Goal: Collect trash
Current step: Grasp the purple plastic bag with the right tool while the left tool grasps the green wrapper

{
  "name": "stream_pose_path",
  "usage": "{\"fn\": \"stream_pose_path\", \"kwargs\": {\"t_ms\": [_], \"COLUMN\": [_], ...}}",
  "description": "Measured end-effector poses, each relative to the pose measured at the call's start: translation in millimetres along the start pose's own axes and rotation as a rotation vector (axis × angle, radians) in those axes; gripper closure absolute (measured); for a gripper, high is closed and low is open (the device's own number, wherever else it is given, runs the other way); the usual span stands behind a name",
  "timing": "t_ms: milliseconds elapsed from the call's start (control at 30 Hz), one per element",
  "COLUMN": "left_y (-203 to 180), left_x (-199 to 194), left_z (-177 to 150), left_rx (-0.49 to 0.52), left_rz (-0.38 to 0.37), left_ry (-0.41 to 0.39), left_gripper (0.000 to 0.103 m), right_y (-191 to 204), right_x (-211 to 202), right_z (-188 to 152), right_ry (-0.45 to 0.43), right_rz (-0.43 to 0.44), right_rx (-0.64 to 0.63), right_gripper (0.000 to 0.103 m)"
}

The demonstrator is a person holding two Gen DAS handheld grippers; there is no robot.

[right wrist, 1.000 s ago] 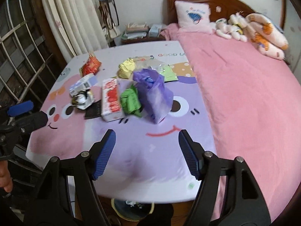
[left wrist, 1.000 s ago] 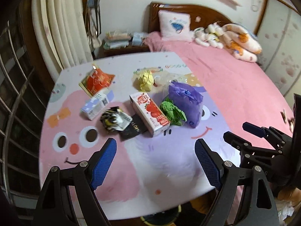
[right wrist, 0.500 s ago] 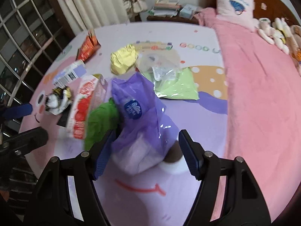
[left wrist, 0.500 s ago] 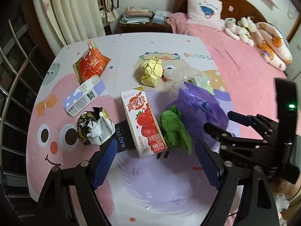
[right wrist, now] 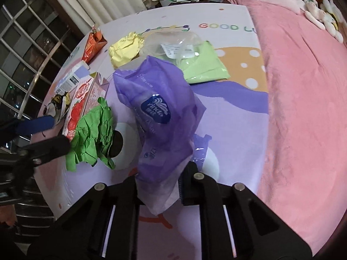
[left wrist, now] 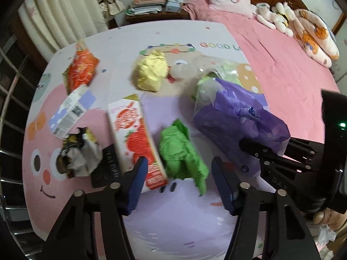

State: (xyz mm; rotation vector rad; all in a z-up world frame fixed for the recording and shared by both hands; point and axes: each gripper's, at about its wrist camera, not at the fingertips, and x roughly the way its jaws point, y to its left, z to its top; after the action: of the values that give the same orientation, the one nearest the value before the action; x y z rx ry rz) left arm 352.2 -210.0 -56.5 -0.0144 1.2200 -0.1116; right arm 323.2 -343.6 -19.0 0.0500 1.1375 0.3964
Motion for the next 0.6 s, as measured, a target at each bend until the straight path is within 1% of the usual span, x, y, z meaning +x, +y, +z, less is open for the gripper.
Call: {"fn": "stream_pose_path", "kwargs": {"t_ms": [100, 200, 333, 500, 600], "left_y": [-9, -11, -9, -9, -12], "left_x": [15, 30, 44, 55, 66], "left_z": [6, 12, 14, 16, 14], "left_rx": [0.008, -0.018, -0.036, -0.045, -0.045], "left_rz": [-0.007, -0.007, 0.028, 0.034, 0.023], "left_ry": [0.032, 0.075, 0.111, 0.130, 0.158], "left_gripper": [0.047, 0.053, 0.057, 0.058, 0.058], "right_y": [-3, -3, -4, -4, -4], "right_x": [-8, -11, -17, -18, -18], "right_z": [-3, -8, -16, -24, -27], "right_ry": [-0.010, -0.012, -0.013, -0.008, -0.006], "right_rz": [-0.001, 0.010, 0.018, 0.022, 0.025], "right_rx": [0.005, 0.005, 0.005, 0.001, -0.004], "right_gripper": [0.094, 0.094, 0.094, 0.094, 0.094]}}
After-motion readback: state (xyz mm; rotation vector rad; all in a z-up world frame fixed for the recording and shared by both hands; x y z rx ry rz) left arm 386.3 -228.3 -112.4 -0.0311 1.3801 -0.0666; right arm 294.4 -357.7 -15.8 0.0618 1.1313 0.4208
